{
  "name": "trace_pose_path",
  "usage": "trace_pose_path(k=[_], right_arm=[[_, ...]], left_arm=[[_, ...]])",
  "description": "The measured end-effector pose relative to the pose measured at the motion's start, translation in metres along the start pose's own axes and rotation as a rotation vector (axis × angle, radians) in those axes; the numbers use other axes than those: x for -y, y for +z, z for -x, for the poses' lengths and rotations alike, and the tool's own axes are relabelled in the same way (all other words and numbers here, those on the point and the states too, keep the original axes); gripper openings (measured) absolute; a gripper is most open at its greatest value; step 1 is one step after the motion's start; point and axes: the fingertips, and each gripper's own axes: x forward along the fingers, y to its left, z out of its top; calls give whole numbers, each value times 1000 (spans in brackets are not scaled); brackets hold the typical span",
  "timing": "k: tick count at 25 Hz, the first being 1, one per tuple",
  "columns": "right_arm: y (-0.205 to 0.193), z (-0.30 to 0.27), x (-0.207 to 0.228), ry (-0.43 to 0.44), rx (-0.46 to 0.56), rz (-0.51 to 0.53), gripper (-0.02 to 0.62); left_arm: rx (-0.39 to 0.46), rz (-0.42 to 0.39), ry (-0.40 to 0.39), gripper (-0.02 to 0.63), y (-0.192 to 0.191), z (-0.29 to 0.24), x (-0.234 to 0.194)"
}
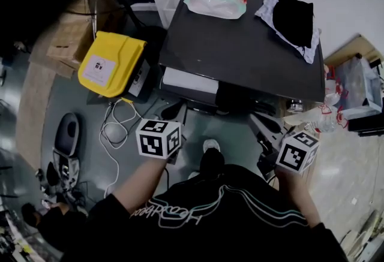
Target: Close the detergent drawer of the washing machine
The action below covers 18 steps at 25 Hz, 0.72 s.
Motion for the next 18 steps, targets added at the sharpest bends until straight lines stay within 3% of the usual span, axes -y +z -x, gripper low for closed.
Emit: trace_pose_path(k=[18], right_arm=[[12, -10, 20, -10, -7, -4, 28]], left_arm=[[24, 0, 4, 23, 16, -19, -6]])
